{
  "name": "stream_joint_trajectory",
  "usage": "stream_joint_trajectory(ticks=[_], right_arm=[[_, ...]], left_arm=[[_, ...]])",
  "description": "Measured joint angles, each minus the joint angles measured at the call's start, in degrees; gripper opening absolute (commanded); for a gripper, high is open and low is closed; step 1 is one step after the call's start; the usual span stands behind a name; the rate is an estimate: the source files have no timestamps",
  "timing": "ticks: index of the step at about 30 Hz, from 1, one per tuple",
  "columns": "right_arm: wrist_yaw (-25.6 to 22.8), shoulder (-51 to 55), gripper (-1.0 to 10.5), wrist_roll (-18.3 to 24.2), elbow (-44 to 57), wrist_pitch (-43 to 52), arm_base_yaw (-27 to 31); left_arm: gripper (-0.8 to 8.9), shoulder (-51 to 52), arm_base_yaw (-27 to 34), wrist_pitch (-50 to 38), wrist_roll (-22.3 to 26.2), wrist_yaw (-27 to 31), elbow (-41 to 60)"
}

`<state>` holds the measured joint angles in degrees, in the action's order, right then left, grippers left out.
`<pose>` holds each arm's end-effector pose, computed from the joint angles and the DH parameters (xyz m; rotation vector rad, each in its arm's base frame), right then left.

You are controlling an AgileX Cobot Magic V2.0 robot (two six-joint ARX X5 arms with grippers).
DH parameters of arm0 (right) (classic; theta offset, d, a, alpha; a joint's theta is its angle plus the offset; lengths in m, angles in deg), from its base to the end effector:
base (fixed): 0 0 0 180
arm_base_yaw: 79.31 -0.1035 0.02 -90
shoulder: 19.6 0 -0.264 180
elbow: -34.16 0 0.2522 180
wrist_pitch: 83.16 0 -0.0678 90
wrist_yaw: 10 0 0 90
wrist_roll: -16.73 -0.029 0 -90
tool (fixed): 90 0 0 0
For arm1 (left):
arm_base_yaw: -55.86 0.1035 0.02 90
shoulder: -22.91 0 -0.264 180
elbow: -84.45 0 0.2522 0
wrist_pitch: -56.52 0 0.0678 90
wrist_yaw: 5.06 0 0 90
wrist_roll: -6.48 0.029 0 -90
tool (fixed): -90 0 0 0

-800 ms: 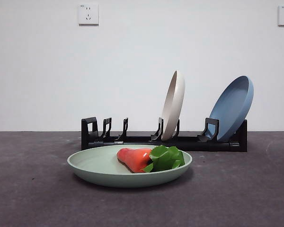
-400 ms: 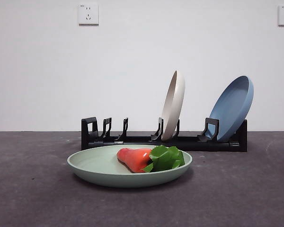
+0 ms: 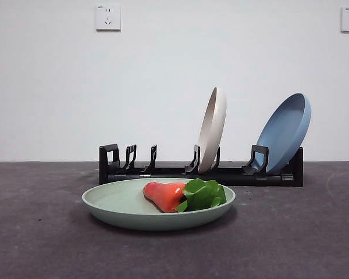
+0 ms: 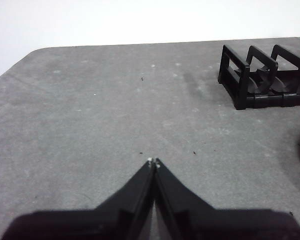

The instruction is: Take the green plate from the plate rack,put the plate on the table,take the carrot from the table,put the carrot in the plate

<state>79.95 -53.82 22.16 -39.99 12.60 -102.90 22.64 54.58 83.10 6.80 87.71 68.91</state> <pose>0.0590 0.0257 0.3462 -0.2484 0.7440 0.4264 0.0942 -0.0007 0.1522 0.0125 0.1974 0.0254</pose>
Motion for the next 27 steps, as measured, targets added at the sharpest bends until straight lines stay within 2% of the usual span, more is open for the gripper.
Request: stream_joint_trajectory(ticks=[4,7,8,12,15,17,22,27], right_arm=[[2.21,4.55,0.0,1.4,1.88,9.77,8.15],[9.27,10.27,0.0,1.51,9.4,26.43,12.96],[10.29,11.98,0.0,1.42,13.25,32.13,14.12],[10.34,17.84,0.0,-1.6,28.96,49.94,15.69],[7.43,21.86,0.0,-4.33,37.79,59.06,15.69],[5.18,24.74,0.0,-6.4,42.66,62.45,15.69],[1.44,29.59,0.0,-9.86,49.96,62.99,15.69],[1.31,32.04,0.0,-10.86,54.84,63.45,15.69]], left_arm=[[-0.01,0.0,0.0,0.02,-0.02,0.0,0.0],[-0.01,0.0,0.0,0.0,-0.02,0.0,0.0],[-0.01,0.0,0.0,0.0,0.0,0.0,0.0],[-0.02,0.0,0.0,0.02,-0.02,0.0,0.0],[-0.01,0.0,0.0,0.0,-0.02,0.0,0.0],[-0.01,0.0,0.0,0.02,-0.02,0.0,0.0],[-0.01,0.0,0.0,0.0,-0.2,0.0,0.0],[-0.01,0.0,0.0,0.02,-0.35,0.0,0.0]])
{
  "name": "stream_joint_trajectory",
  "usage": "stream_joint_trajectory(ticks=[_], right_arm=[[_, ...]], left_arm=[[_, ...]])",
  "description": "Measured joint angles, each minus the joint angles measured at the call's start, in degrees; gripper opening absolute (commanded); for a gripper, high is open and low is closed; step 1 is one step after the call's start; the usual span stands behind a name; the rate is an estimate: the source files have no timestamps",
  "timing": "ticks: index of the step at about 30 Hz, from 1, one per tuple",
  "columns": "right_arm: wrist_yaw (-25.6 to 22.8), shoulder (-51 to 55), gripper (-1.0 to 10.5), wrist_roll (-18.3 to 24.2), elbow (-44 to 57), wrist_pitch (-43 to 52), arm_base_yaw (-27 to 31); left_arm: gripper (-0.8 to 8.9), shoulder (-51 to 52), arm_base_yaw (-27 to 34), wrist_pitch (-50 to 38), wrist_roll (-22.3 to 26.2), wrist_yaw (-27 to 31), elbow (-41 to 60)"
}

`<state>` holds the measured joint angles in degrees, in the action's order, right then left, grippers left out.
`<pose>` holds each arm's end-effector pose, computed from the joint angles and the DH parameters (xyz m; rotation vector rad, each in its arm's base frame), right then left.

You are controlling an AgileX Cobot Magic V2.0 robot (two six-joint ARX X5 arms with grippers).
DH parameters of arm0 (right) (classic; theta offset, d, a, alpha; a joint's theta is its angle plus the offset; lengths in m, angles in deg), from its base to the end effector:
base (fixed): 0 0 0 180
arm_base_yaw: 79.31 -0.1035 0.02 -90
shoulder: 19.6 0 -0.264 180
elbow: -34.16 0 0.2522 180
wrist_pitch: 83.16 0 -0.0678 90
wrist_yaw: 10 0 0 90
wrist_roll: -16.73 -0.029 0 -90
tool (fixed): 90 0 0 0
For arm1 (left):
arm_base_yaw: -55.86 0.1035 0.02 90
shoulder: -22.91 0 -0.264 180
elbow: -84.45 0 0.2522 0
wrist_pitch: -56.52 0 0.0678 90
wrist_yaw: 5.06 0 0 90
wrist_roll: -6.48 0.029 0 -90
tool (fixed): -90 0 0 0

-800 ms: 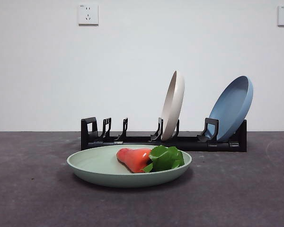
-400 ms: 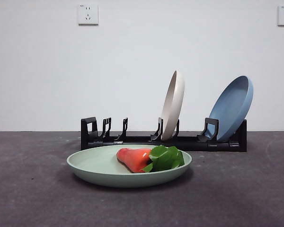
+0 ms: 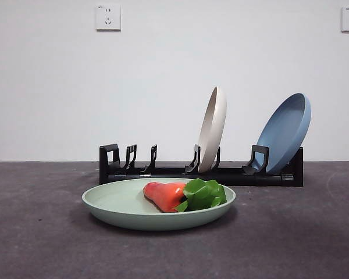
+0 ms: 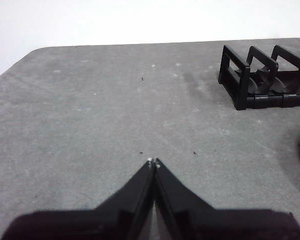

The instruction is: Take the green plate from the plate rack,put the plate on the table,take the carrot from the table,put the carrot in the plate

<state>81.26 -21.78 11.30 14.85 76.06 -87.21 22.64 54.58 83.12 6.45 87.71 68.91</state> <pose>0.0928 0.0135 0.1817 0.0908 0.0712 0.1567 0.0942 -0.0007 0.1522 0.0065 0.1976 0.0260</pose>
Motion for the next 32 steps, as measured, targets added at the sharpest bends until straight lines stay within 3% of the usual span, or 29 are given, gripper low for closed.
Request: stream_joint_trajectory(ticks=[5,16,32], right_arm=[[0.02,1.92,0.0,-2.08,4.52,-0.33,0.0],[0.17,1.95,0.0,-3.82,4.79,-2.4,0.0],[0.02,1.95,0.0,-4.09,4.79,-2.4,0.0]], left_arm=[[-0.01,0.0,0.0,-0.02,-0.02,0.0,0.0],[-0.01,0.0,0.0,-0.02,-0.02,0.0,0.0],[-0.01,0.0,0.0,0.0,-0.02,0.0,0.0]])
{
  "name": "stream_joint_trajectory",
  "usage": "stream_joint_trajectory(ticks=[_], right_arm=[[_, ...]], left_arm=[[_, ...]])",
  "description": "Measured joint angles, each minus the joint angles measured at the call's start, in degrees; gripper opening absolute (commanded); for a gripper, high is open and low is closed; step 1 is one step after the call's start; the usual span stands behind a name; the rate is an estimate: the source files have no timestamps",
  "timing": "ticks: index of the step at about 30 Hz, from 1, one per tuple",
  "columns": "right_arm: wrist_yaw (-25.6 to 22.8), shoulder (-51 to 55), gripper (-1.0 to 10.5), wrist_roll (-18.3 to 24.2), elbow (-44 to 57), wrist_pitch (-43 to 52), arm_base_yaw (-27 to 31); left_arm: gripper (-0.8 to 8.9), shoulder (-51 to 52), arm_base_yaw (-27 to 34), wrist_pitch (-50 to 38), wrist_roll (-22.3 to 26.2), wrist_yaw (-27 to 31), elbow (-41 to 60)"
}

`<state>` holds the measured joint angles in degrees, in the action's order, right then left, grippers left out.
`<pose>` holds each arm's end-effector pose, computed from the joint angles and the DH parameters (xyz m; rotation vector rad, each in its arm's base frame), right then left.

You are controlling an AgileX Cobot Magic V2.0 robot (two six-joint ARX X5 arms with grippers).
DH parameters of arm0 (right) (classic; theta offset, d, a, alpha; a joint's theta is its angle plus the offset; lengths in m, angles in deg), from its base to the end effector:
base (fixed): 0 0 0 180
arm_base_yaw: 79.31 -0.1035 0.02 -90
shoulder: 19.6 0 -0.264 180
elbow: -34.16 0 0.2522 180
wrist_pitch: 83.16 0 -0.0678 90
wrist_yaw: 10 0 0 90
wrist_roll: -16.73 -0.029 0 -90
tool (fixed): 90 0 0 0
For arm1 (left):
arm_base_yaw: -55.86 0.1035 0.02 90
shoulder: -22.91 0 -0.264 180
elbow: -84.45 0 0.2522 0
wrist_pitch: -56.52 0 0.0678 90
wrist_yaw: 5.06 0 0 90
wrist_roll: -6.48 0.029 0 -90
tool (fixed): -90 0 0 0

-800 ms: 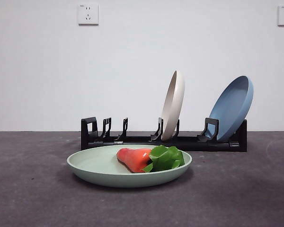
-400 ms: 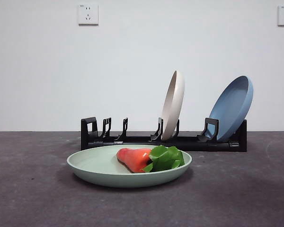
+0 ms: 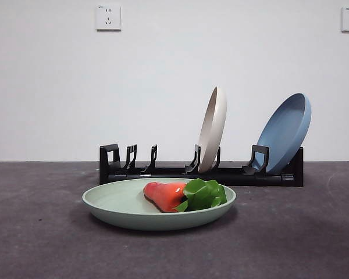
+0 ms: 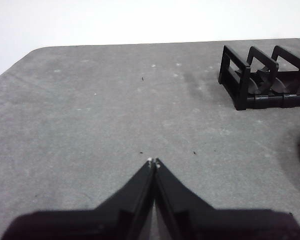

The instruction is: Take the green plate from the plate rack,put the plate on the table,take the carrot from the table,put the carrot in the plate

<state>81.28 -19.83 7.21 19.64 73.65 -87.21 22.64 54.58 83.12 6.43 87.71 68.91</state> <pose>0.0950 0.0138 0.1518 0.1565 0.1681 0.1466 0.0942 -0.0007 0.1522 0.0061 0.1976 0.0260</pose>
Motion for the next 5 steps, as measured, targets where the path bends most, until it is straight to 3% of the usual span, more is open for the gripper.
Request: stream_joint_trajectory(ticks=[5], right_arm=[[0.0,0.0,0.0,0.0,0.0,0.0,0.0]], left_arm=[[-0.01,0.0,0.0,0.0,0.0,0.0,0.0]])
